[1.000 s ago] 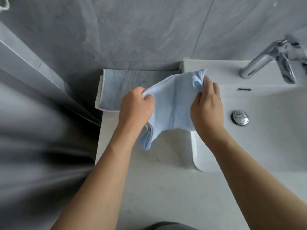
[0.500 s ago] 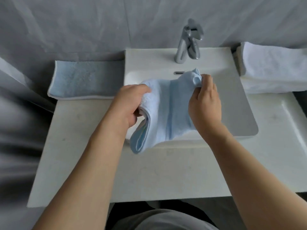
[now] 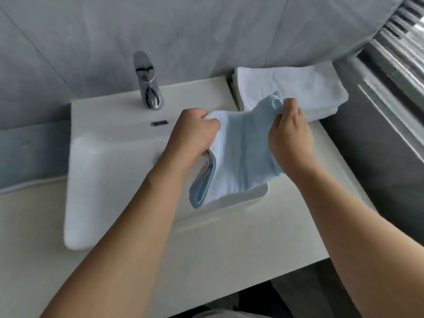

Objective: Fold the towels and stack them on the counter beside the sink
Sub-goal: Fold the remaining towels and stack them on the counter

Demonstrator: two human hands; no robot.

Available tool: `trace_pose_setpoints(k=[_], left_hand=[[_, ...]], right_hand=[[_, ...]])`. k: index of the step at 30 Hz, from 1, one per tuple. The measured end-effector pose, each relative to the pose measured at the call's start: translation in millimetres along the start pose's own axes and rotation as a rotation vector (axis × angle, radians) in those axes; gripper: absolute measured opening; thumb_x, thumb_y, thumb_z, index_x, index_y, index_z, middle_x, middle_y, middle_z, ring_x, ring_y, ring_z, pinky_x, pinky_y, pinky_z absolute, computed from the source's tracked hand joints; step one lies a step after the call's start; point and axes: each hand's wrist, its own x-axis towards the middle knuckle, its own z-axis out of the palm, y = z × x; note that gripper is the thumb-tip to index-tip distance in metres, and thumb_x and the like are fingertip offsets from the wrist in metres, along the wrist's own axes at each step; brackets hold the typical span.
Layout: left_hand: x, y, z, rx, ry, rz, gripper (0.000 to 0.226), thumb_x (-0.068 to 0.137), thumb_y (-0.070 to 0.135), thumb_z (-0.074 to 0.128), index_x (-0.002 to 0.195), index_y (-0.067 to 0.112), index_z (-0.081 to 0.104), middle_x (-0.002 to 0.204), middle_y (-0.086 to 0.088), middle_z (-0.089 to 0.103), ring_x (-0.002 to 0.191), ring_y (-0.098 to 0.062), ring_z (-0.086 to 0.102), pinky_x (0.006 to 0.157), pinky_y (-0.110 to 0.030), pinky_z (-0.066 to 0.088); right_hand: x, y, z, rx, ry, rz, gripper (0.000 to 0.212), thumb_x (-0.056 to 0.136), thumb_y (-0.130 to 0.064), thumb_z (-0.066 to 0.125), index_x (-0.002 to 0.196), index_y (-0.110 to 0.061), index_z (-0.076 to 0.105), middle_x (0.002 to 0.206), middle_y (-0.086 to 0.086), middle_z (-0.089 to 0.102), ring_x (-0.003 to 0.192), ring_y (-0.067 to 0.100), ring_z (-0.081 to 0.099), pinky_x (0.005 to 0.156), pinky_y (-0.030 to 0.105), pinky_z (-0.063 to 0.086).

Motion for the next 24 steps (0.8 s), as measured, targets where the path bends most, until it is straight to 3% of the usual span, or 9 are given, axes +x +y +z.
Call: trace_pose_setpoints(k=[3, 8, 13, 17, 21, 24], left_hand=[[32, 20, 41, 0.163, 0.092, 0.085, 0.014, 0.08, 0.021, 0.058, 0.073, 0.013, 0.05, 0.067, -0.002, 0.038, 0.062, -0.017, 0.033, 0.056, -0.031, 0.029], [84, 51, 101, 0.268, 0.174, 0.091, 0.02, 0.085, 0.014, 0.054, 0.07, 0.015, 0.039, 0.068, -0.005, 0.032, 0.064, -0.021, 0.026, 0.056, -0.033, 0.022], [150, 72, 131, 0.093, 0.154, 0.009, 0.011, 0.068, 0.021, 0.061, 0.07, 0.02, 0.05, 0.067, -0.002, 0.037, 0.062, -0.015, 0.034, 0.059, -0.032, 0.026], [212, 87, 153, 0.027, 0.149, -0.05, 0.024, 0.056, 0.031, 0.068, 0.076, 0.021, 0.06, 0.071, -0.001, 0.05, 0.066, -0.014, 0.047, 0.062, -0.032, 0.035], [242, 85, 176, -0.046, 0.257, -0.072, 0.023, 0.068, 0.027, 0.072, 0.073, 0.015, 0.053, 0.071, -0.004, 0.052, 0.06, -0.017, 0.047, 0.054, -0.026, 0.036], [240, 60, 191, -0.091, 0.333, -0.201, 0.031, 0.075, 0.027, 0.066, 0.1, 0.009, 0.064, 0.084, -0.001, 0.064, 0.069, -0.021, 0.062, 0.056, -0.024, 0.044]], right_hand=[[51, 34, -8, -0.006, 0.007, -0.014, 0.023, 0.096, -0.006, 0.029, 0.113, -0.009, 0.044, 0.1, 0.012, 0.051, 0.076, 0.031, 0.045, 0.064, 0.037, 0.033], [134, 92, -17, -0.044, -0.014, -0.004, 0.027, 0.094, 0.0, 0.029, 0.116, -0.004, 0.043, 0.107, 0.017, 0.054, 0.08, 0.031, 0.047, 0.066, 0.035, 0.027], [215, 139, -19, -0.051, -0.014, 0.093, 0.026, 0.092, -0.005, 0.028, 0.115, -0.007, 0.042, 0.118, 0.016, 0.054, 0.105, 0.037, 0.052, 0.073, 0.037, 0.03], [272, 162, -10, -0.029, -0.039, 0.126, 0.029, 0.093, -0.007, 0.03, 0.12, -0.006, 0.042, 0.124, 0.019, 0.053, 0.111, 0.038, 0.051, 0.077, 0.033, 0.029], [312, 182, 11, 0.02, -0.122, 0.206, 0.031, 0.093, -0.007, 0.03, 0.122, -0.004, 0.04, 0.126, 0.021, 0.053, 0.113, 0.039, 0.051, 0.078, 0.035, 0.03], [317, 197, 30, 0.024, -0.221, 0.212, 0.031, 0.095, -0.008, 0.031, 0.125, -0.003, 0.038, 0.128, 0.025, 0.051, 0.115, 0.041, 0.049, 0.079, 0.034, 0.029]])
